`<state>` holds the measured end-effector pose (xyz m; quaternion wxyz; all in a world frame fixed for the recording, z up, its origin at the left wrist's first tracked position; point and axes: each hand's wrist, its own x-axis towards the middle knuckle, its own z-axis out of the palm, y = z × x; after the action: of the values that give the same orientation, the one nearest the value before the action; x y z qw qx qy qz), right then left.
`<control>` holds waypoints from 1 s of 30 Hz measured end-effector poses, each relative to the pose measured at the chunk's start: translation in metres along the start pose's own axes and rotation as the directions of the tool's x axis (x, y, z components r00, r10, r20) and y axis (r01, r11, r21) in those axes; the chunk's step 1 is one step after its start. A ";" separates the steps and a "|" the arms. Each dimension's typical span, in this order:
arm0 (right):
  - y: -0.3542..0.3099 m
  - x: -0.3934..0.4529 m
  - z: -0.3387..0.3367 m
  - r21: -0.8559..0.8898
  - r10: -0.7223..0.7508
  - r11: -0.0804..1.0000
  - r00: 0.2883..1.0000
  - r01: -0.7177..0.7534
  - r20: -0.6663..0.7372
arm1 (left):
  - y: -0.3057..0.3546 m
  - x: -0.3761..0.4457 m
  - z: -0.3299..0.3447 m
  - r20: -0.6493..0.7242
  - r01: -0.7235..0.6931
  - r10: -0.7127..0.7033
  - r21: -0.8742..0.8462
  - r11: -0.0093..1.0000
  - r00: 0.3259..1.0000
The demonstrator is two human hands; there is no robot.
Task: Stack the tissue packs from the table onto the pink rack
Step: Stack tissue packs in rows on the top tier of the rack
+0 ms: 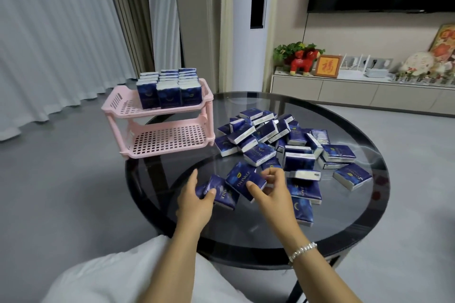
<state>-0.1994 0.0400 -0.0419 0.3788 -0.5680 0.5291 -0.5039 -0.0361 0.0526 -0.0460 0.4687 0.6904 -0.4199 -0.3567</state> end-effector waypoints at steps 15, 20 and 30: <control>0.005 -0.007 0.026 0.210 0.323 0.922 0.945 -0.326 0.048 | -0.005 -0.004 -0.012 -0.098 -0.266 0.307 0.301 0.916 0.947; 0.000 -0.008 0.039 0.251 0.425 0.851 0.885 -0.462 0.188 | -0.007 -0.002 -0.017 -0.178 -0.157 0.189 0.177 0.972 0.966; -0.008 0.001 0.044 0.394 0.367 0.806 0.895 -0.442 0.254 | -0.002 -0.004 -0.019 -0.151 -0.163 0.152 -0.066 0.984 0.977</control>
<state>-0.1546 0.0354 -0.0430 0.6390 -0.3805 0.4766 -0.4688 -0.0206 0.0629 -0.0417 0.5515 0.6604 -0.4238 -0.2831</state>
